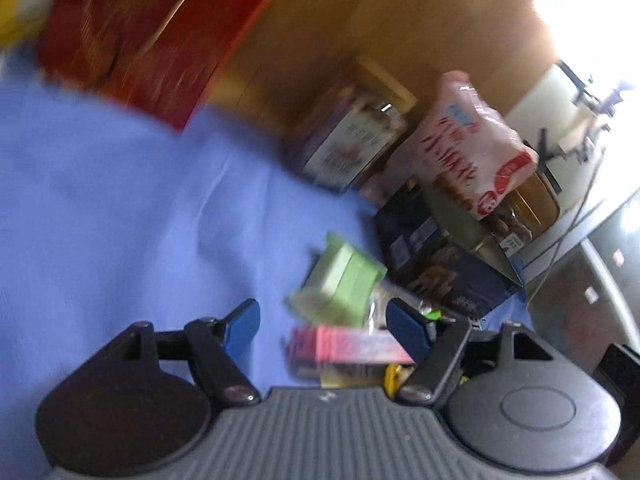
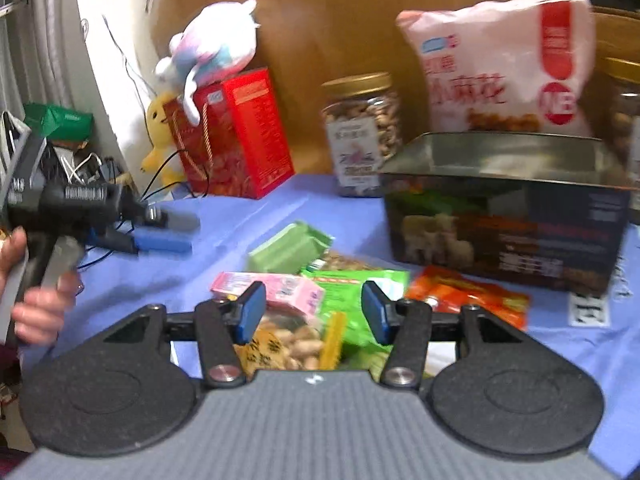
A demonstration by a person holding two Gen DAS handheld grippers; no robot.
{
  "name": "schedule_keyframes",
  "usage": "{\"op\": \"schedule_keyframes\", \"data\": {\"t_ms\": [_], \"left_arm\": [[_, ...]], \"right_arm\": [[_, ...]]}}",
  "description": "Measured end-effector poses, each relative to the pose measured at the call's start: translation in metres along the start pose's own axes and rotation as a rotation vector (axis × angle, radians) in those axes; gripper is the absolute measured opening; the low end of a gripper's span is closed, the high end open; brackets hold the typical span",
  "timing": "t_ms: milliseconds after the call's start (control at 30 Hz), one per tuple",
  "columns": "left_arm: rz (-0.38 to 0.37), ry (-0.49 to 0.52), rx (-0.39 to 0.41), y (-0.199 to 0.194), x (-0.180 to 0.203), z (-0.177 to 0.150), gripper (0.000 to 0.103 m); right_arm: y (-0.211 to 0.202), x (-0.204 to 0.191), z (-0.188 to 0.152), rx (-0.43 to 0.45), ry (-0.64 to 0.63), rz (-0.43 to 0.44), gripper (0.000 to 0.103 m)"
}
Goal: Organize snacks
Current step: 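Grasp the small pink carton on the table with the left gripper, then carry the pink carton over the tin box and open the left gripper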
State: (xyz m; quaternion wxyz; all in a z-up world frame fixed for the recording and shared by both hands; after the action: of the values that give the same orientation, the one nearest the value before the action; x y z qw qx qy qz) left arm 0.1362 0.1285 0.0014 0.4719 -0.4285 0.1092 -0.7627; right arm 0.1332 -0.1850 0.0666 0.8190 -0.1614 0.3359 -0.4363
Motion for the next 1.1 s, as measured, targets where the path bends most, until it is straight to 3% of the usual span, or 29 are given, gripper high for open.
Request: {"op": "schedule_keyframes", "data": {"t_ms": [67,233,267,333,500,733,833,1000,1100], "left_arm": [[-0.045,-0.052,-0.008,0.007,-0.006,-0.005,0.072],[-0.102,-0.061,-0.034,0.027,-0.002,-0.008,0.071],[-0.116,-0.066,-0.039,0.029,-0.002,-0.009,0.063],[-0.119,-0.075,-0.049,0.031,-0.001,-0.013,0.058],[-0.107,-0.021,-0.050,0.020,0.018,-0.008,0.054],[-0.120,0.140,0.005,0.019,0.092,0.043,0.054],[-0.130,0.221,0.024,0.040,0.130,0.068,0.054],[-0.156,0.222,-0.011,0.107,0.159,0.093,0.054],[-0.149,0.207,-0.071,0.148,0.162,0.094,0.054]], "right_arm": [[0.011,-0.002,0.003,0.002,-0.005,-0.007,0.055],[0.025,-0.014,-0.005,-0.023,0.013,-0.011,0.045],[0.027,-0.017,-0.006,-0.021,0.013,-0.023,0.045],[0.026,-0.018,-0.006,-0.010,0.031,-0.016,0.044],[0.015,-0.020,0.005,0.019,0.075,-0.002,0.044],[-0.031,-0.007,0.037,0.197,0.089,-0.006,0.044],[-0.047,0.019,0.056,0.255,0.110,-0.035,0.044],[-0.054,0.069,0.077,0.292,0.131,-0.126,0.044],[-0.044,0.102,0.081,0.280,0.142,-0.177,0.044]]}}
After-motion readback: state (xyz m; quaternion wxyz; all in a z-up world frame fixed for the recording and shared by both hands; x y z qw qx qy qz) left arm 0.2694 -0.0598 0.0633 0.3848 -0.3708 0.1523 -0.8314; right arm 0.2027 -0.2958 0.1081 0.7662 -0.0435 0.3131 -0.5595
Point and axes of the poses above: each gripper's, at about its wrist camera, not at the fingertips, and y roughly the way its jaws point, x to its right, z to its top, the point moved 2 cm from there along y, roughly the way its jaws point, and after that the axes turned 8 degrees about y, right-handed, at the moved point
